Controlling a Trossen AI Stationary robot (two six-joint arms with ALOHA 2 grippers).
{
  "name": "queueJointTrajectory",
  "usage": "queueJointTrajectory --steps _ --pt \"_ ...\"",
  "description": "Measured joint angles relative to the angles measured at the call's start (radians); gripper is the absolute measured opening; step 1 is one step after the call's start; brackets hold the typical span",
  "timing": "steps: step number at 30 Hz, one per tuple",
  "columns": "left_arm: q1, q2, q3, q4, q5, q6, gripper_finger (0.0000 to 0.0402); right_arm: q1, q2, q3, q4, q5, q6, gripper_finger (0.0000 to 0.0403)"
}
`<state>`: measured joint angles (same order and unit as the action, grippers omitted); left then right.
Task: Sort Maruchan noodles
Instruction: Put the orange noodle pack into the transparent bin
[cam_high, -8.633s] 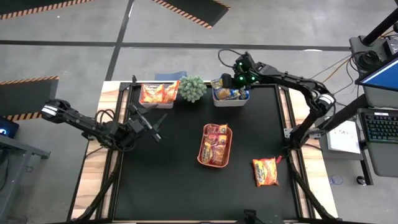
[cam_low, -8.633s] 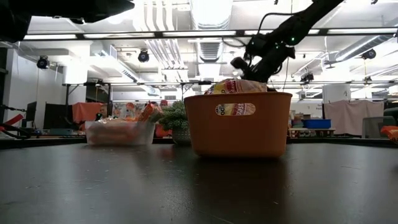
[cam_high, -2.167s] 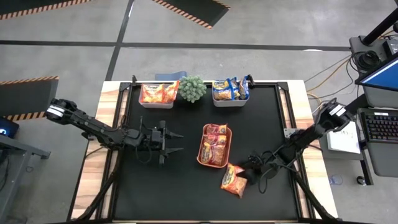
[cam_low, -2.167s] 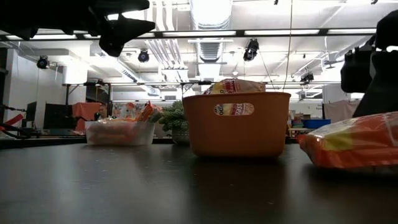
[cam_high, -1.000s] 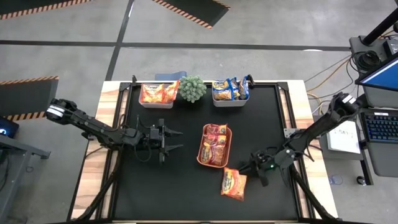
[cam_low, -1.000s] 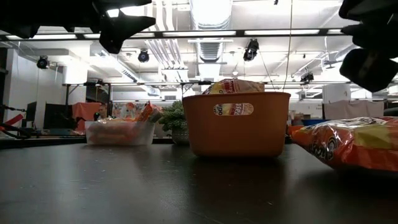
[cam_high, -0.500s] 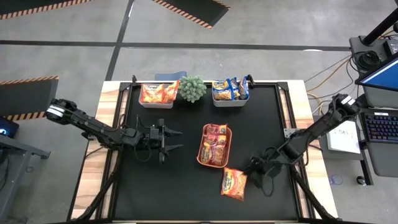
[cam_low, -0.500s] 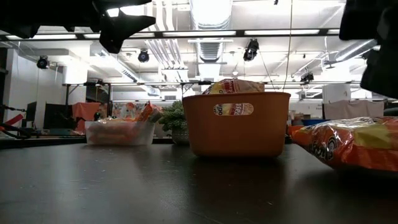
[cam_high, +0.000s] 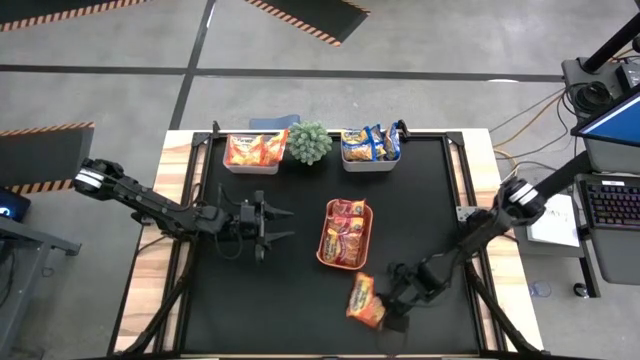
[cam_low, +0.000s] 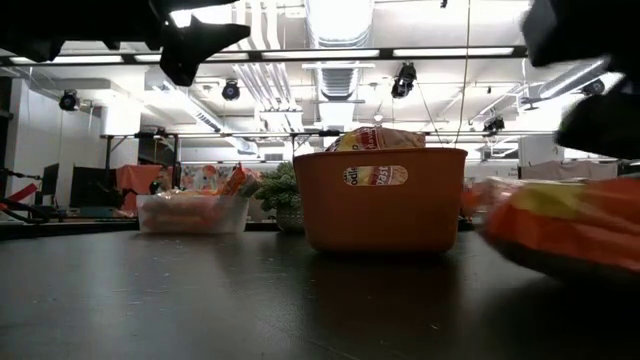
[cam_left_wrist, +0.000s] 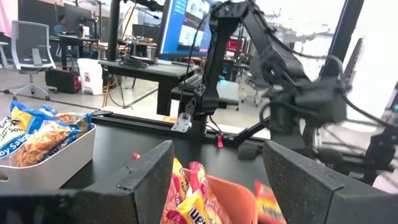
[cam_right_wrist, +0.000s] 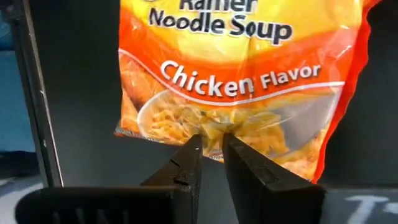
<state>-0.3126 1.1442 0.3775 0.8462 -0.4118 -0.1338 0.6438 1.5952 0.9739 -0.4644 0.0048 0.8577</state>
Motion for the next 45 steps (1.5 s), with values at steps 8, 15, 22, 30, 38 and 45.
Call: queueJointTrajectory --steps 8,15,22,30,38,45 --pt "-0.014 0.0 0.0 0.056 0.001 -0.082 0.0231 -0.092 0.161 0.243 0.016 0.182 -0.355 0.0059" --pt "-0.136 0.004 0.0 0.005 0.018 -0.191 0.0231 -0.162 0.267 0.415 -0.055 0.091 -0.51 0.0059" --pt "-0.335 0.111 0.023 0.012 -0.202 -0.201 0.0231 -0.105 0.242 0.435 -0.137 0.118 -0.493 0.0059" --pt "-0.383 0.366 0.217 0.004 -0.258 -0.156 0.0231 -0.002 0.19 0.382 -0.124 0.325 -0.519 0.0059" --pt "-0.385 0.608 0.401 -0.02 -0.253 -0.105 0.0231 0.095 0.157 0.267 0.046 0.478 -0.565 0.0059" --pt "-0.385 0.773 0.515 -0.019 -0.255 -0.103 0.0231 0.169 0.105 0.112 0.29 0.533 -0.563 0.0059"
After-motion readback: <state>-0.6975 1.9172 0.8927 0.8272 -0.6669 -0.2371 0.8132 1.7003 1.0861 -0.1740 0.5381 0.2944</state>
